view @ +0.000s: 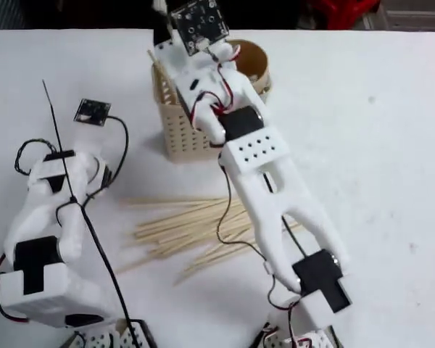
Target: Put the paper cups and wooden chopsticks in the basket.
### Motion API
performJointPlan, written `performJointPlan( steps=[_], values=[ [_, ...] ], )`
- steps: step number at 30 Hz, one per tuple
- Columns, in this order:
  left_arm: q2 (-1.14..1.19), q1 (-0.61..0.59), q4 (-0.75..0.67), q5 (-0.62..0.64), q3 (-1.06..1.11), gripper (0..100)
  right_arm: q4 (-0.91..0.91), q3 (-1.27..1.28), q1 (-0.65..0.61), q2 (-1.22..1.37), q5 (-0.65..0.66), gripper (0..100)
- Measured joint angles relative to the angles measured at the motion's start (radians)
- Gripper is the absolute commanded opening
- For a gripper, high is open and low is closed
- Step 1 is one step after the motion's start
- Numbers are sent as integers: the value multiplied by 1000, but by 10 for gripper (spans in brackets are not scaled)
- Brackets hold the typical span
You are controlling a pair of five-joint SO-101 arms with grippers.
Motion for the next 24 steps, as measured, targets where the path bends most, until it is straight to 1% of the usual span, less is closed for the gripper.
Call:
performJointPlan(
  steps=[3, 6, 12, 14, 16, 18, 22, 24],
  values=[
    [0, 0, 0, 0, 0, 120, 74, 83, 0, -100, 0, 204],
    [0, 0, 0, 0, 0, 120, 186, 180, 0, -232, 0, 204],
    [0, 0, 0, 0, 0, 122, 529, 410, 0, -565, 0, 206],
    [0, 0, 0, 0, 0, 123, 623, 482, 0, -666, 26, 206],
    [0, 0, 0, 0, 0, 123, 701, 542, 0, -743, 106, 206],
    [0, -8, 0, 0, 0, 123, 770, 594, 0, -781, 216, 206],
    [0, -32, 0, 2, 0, 120, 910, 687, -17, -781, 451, 205],
    [0, -37, 0, 2, 0, 120, 934, 750, -43, -753, 549, 205]
  ],
)
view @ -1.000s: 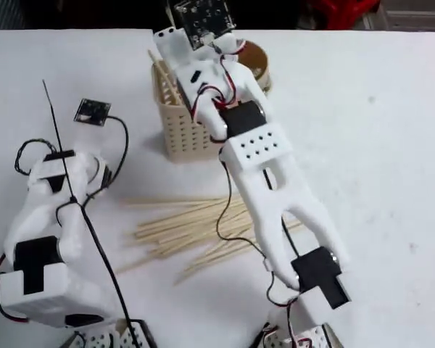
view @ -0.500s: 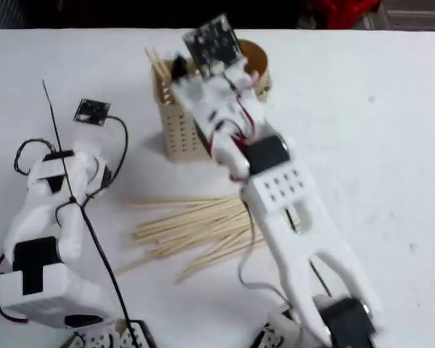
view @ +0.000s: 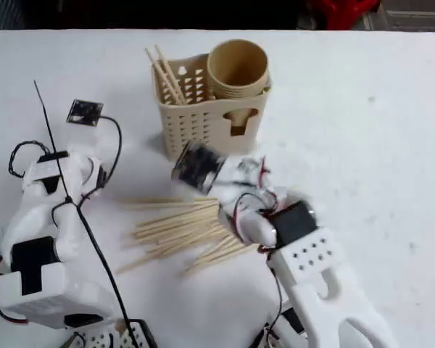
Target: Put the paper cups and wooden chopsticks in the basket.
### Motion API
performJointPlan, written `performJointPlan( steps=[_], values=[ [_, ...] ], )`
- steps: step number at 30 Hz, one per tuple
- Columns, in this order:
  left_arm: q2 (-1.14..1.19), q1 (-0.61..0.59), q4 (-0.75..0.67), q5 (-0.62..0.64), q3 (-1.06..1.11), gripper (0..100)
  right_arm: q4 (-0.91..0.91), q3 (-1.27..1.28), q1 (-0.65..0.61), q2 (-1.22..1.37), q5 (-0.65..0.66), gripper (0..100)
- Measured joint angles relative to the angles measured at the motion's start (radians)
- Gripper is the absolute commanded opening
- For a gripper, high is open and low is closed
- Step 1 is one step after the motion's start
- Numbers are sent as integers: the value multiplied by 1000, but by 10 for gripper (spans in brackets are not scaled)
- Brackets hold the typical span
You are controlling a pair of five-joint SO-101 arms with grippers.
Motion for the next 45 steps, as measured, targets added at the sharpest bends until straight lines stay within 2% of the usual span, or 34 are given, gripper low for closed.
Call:
performJointPlan(
  steps=[6, 13, 18, 23, 32, 38, 45],
  values=[
    [0, 0, 0, -2, 0, 120, 5, 227, -127, 64, 221, 205],
    [0, 0, 0, -2, 0, 120, -112, 407, -160, 69, 284, 204],
    [0, 0, 0, -2, 0, 120, -199, 448, -160, 69, 287, 134],
    [0, 0, 0, -2, 0, 120, -267, 453, -160, 86, 287, 131],
    [0, 0, 0, -2, 0, 120, -425, 399, -97, 356, 295, 100],
    [0, 0, 0, -2, 0, 120, -422, 304, -52, 434, 216, 14],
    [0, 0, 0, -2, 0, 120, -382, 239, -44, 442, 166, 17]
  ],
)
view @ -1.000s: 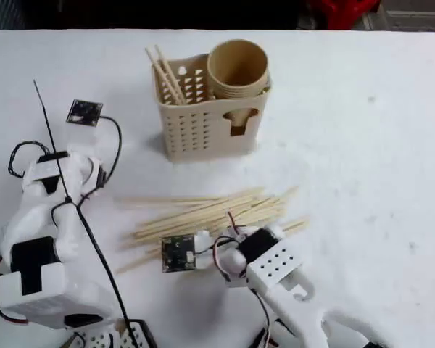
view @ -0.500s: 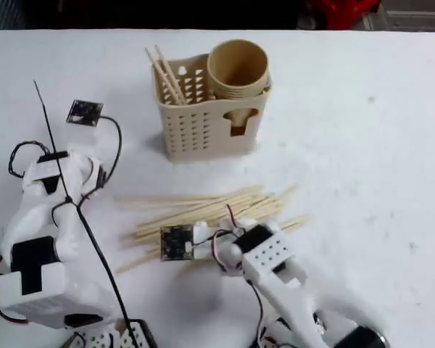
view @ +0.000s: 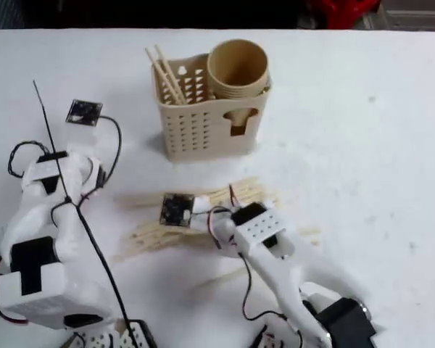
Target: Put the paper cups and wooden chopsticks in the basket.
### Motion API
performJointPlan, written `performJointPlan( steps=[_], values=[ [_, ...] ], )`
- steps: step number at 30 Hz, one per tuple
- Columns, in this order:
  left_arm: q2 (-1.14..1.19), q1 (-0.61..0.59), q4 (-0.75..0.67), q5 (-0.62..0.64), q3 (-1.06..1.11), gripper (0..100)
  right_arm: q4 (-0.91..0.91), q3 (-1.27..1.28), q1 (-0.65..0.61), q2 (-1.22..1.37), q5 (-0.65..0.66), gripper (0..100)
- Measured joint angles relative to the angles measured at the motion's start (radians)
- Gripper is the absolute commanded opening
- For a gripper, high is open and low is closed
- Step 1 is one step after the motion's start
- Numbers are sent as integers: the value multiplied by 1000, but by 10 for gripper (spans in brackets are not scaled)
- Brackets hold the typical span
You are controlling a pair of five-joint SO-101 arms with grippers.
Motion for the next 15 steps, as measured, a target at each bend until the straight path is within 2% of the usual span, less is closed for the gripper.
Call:
performJointPlan(
  steps=[7, 15],
  values=[
    [0, 0, 0, 0, 0, 120, 106, -186, 11, 6, -80, 17],
    [0, 0, 0, 0, 0, 120, 71, -236, 8, 15, -140, 21]
  ],
)
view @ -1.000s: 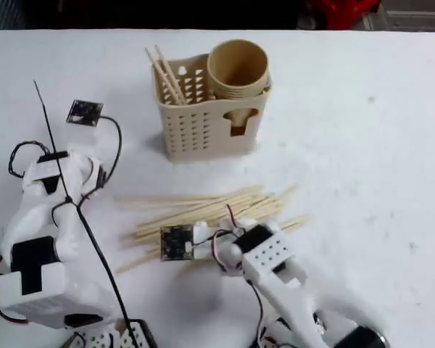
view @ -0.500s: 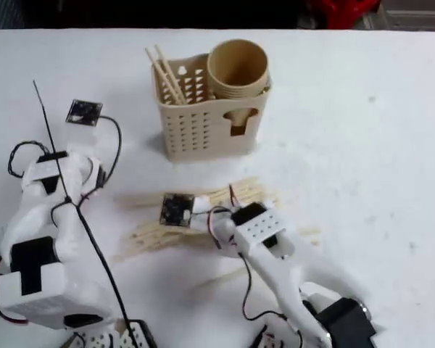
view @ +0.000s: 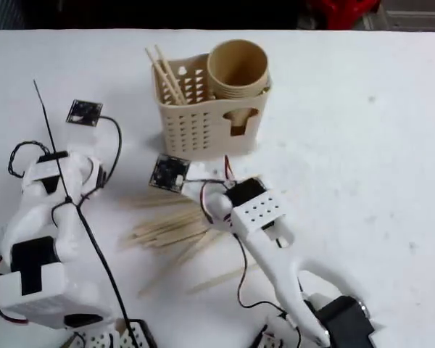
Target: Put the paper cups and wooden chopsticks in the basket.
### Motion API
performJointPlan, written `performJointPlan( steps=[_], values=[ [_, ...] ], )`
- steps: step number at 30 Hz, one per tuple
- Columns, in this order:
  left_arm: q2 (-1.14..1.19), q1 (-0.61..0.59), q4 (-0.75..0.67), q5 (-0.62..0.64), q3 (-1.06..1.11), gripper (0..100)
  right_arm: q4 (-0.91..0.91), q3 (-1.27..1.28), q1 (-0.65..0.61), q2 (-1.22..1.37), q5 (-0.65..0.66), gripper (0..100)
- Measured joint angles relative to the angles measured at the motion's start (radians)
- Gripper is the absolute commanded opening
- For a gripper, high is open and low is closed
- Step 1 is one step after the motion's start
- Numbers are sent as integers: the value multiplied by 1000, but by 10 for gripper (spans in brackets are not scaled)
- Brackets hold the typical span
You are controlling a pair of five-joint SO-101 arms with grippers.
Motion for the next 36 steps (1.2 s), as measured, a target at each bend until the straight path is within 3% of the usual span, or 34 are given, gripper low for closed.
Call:
performJointPlan(
  steps=[6, 13, 21, 30, 36],
  values=[
    [0, 0, 0, 0, 0, 120, -72, -2, -137, 117, -28, 27],
    [0, 0, 0, 0, 0, 120, -91, -11, -132, 203, -37, 183],
    [0, 0, 0, 0, 0, 120, -91, -11, -109, 203, -37, 146],
    [0, 0, 0, 0, 0, 120, -94, -43, -101, 249, 0, 17],
    [0, 0, 0, 0, 0, 120, -26, -95, -31, 201, -31, 19]
  ],
)
